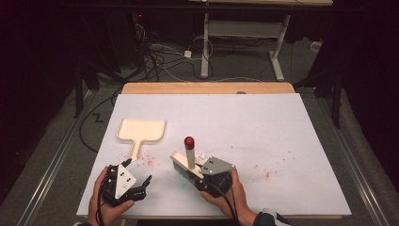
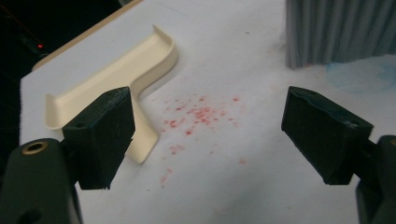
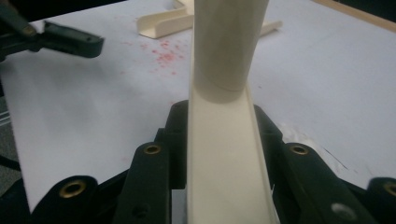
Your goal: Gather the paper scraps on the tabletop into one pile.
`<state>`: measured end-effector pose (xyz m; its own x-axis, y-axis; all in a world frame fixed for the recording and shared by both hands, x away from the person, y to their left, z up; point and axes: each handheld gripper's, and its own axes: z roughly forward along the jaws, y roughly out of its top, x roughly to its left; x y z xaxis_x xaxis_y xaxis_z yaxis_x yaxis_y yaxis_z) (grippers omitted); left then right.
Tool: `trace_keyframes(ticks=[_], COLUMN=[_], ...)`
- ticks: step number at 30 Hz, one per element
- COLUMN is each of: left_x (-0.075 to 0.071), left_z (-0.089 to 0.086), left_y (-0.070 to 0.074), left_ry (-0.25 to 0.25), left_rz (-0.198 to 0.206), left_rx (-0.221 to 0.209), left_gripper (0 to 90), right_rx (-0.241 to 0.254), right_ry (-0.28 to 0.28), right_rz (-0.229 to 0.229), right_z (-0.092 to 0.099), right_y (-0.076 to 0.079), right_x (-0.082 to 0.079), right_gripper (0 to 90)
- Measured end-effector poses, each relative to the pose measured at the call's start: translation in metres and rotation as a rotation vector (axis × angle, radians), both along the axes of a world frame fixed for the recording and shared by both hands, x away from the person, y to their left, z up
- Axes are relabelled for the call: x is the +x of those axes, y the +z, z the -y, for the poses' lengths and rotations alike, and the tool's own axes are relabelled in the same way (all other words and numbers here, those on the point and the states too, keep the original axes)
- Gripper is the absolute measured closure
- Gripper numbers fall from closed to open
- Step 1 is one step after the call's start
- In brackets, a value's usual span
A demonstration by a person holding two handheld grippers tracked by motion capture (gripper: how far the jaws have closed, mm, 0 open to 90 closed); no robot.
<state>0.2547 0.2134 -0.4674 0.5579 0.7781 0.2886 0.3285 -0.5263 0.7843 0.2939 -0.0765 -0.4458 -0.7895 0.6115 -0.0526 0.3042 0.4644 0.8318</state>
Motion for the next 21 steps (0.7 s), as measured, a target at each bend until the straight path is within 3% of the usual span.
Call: trace_keyframes(ticks=[7, 13, 18, 21], left_x=[0.0, 0.001, 0.002, 0.002], left_z=[0.023, 0.026, 0.026, 0.027], left_y=[-0.005, -0.007, -0.008, -0.009], left_ry=[-0.084, -0.105, -0.111, -0.115], left_rz=[-0.021, -0.04, -0.046, -0.052], left_rx=[0.036, 0.048, 0.058, 0.062], left_gripper=[16.5, 16.5, 16.5, 16.5], right_rx=[0.0, 0.046, 0.064, 0.053], right_ry=[-0.02, -0.014, -0.061, -0.133], right_rz=[-0.012, 0.03, 0.05, 0.084], right_z=[0.023, 0.053, 0.077, 0.096], right_y=[0.006, 0.032, 0.042, 0.045], right_x=[0.001, 0.0, 0.006, 0.015], right_gripper=[68.2, 68.1, 68.1, 68.1])
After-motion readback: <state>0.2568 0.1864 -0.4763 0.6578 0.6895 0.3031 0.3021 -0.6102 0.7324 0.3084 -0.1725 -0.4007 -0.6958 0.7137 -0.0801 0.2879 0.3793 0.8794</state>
